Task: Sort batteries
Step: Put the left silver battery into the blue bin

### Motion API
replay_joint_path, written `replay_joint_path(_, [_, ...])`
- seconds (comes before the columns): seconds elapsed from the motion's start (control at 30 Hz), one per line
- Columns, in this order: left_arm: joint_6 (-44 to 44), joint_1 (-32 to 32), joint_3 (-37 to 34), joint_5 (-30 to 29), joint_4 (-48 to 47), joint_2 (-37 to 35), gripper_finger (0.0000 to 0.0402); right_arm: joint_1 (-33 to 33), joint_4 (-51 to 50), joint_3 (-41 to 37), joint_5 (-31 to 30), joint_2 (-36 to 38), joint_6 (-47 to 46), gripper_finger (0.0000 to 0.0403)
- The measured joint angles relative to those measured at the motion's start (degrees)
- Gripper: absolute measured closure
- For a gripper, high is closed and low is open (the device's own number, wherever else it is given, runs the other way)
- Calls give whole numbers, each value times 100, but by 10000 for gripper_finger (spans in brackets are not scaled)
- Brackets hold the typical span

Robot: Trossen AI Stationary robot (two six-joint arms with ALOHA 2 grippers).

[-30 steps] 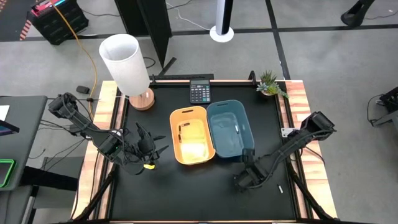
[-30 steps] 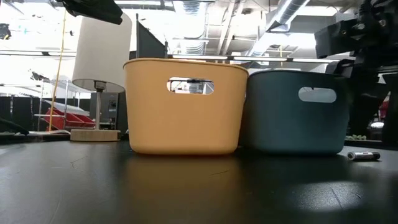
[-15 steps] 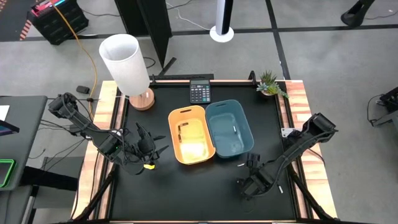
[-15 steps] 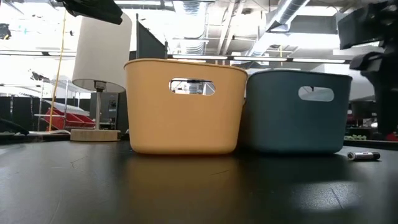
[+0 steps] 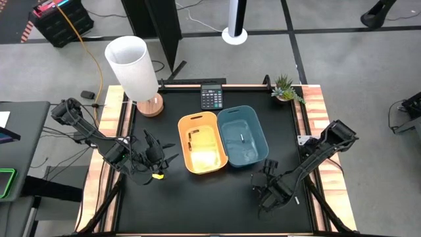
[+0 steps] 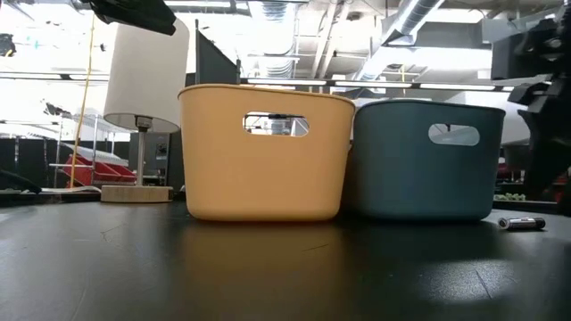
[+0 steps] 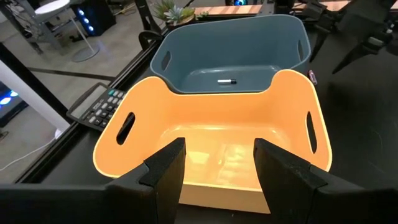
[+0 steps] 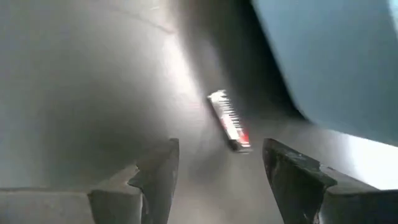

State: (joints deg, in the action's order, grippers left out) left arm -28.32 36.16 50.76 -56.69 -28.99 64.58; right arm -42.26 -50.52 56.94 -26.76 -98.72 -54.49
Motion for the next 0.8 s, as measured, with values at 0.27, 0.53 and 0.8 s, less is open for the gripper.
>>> replay_joint_path(0.27, [0, -24, 0, 0, 4, -2, 217, 343, 722, -219, 187, 0, 958, 152])
replay_joint_path(0.53, [-28, -24, 0, 4, 0, -2, 217, 796, 1143, -356, 808, 27, 1527, 153])
replay_joint_path(0.8, [-22, -24, 0, 4, 0, -2, 217, 950, 1219, -375, 1286, 31, 1601, 182])
